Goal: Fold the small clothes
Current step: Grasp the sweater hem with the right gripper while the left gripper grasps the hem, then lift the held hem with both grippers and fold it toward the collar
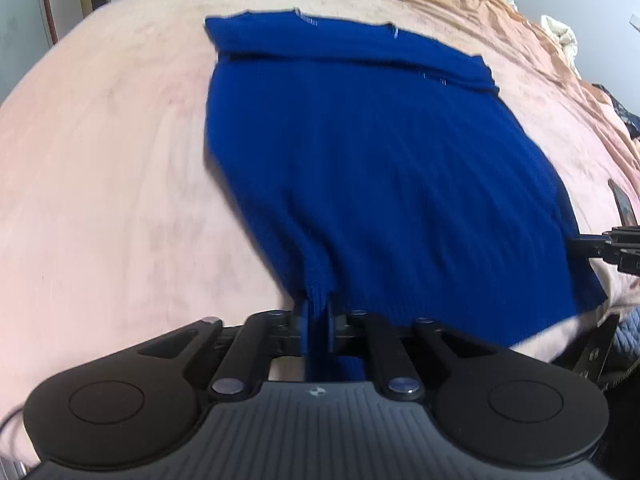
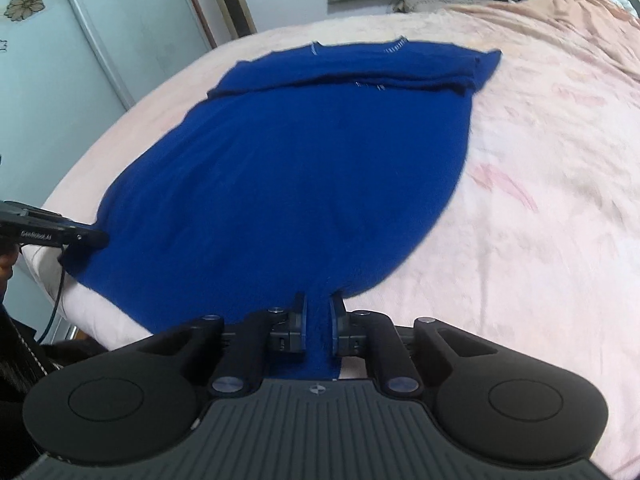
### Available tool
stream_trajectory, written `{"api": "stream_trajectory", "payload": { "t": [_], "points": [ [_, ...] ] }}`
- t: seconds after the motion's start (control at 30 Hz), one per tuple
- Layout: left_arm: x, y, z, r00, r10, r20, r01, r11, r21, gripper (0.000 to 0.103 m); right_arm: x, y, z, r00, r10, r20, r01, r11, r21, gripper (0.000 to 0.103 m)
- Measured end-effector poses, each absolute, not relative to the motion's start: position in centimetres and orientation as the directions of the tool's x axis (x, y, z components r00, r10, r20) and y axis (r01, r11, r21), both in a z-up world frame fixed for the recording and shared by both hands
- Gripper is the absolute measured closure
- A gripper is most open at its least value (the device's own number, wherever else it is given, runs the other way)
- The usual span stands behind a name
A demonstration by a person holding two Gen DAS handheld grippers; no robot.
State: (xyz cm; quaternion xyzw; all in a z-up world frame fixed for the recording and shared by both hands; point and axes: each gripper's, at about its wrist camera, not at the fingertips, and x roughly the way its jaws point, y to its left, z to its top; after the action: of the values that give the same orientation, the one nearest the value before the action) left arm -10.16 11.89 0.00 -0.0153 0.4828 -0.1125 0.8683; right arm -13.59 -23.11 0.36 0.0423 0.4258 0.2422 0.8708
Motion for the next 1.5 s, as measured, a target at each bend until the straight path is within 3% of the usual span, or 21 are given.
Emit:
{"api": "stream_trajectory", "payload": {
  "t": [0.2, 0.27, 0.47, 0.5, 0.57, 0.63, 0.7, 0.93, 1.07, 1.1, 1.13, 1.17, 1.3, 1.5],
  "points": [
    [-6.8, 10.9, 2.5, 0.648, -0.176, -0.741, 0.157, 0.983, -0.097, 0.098, -10.1, -23.9, 2.6, 0.642, 0.439, -0.628, -0.363, 0.896, 0.256, 0.091],
    [-5.1, 10.8, 2.6, 0.682, -0.123, -0.721, 0.113, 0.992, -0.063, 0.098, -8.5, -24.1, 2.8, 0.685, 0.395, -0.612, -0.331, 0.917, 0.222, 0.096],
    [-1.3, 10.5, -0.2, 0.620, -0.095, -0.778, 0.059, 0.995, -0.074, 0.098, -4.7, -25.0, 1.2, 0.709, 0.286, -0.644, -0.215, 0.958, 0.188, 0.095],
    [-1.6, 10.3, -0.4, 0.619, -0.093, -0.780, 0.059, 0.996, -0.072, 0.098, -4.7, -25.2, 1.1, 0.707, 0.285, -0.647, -0.196, 0.958, 0.207, 0.081],
    [-2.1, 10.3, -0.5, 0.627, -0.088, -0.774, 0.059, 0.996, -0.065, 0.098, -6.1, -26.2, 1.2, 0.714, 0.310, -0.628, -0.185, 0.948, 0.257, 0.075],
    [-2.4, 10.7, -0.3, 0.624, -0.097, -0.775, 0.049, 0.995, -0.085, 0.098, -7.3, -27.0, 1.5, 0.697, 0.349, -0.626, -0.191, 0.933, 0.306, 0.052],
    [-2.4, 11.2, -0.3, 0.622, -0.106, -0.775, 0.044, 0.994, -0.101, 0.098, -8.7, -28.3, 1.5, 0.661, 0.410, -0.628, -0.205, 0.904, 0.375, 0.043],
    [-2.3, 12.4, -0.3, 0.607, -0.168, -0.777, 0.028, 0.981, -0.190, 0.098, -12.8, -30.5, -1.4, 0.423, 0.627, -0.654, -0.153, 0.761, 0.630, 0.040],
    [-2.6, 13.3, -0.1, 0.591, -0.213, -0.778, 0.014, 0.967, -0.255, 0.098, -14.1, -28.4, -2.2, 0.359, 0.706, -0.610, -0.200, 0.697, 0.689, 0.044],
    [-2.7, 13.5, 0.0, 0.584, -0.225, -0.780, 0.009, 0.962, -0.272, 0.098, -13.9, -27.9, -2.1, 0.355, 0.699, -0.621, -0.215, 0.707, 0.674, 0.060],
    [-2.9, 13.7, 0.0, 0.579, -0.237, -0.780, 0.001, 0.957, -0.290, 0.098, -13.6, -27.3, -2.1, 0.346, 0.689, -0.637, -0.230, 0.721, 0.654, 0.084],
    [-3.0, 14.0, 0.1, 0.572, -0.256, -0.779, -0.003, 0.950, -0.314, 0.098, -13.4, -26.8, -2.0, 0.334, 0.685, -0.647, -0.245, 0.726, 0.643, 0.090],
    [-4.0, 14.7, 1.0, 0.586, -0.247, -0.771, -0.032, 0.945, -0.327, 0.099, -13.3, -25.5, -0.2, 0.358, 0.676, -0.643, -0.333, 0.736, 0.589, 0.090],
    [-4.4, 14.6, 4.8, 0.679, -0.237, -0.694, -0.007, 0.944, -0.329, 0.099, -10.2, -27.2, 4.4, 0.520, 0.693, -0.499, -0.379, 0.711, 0.593, 0.090]
  ]
}}
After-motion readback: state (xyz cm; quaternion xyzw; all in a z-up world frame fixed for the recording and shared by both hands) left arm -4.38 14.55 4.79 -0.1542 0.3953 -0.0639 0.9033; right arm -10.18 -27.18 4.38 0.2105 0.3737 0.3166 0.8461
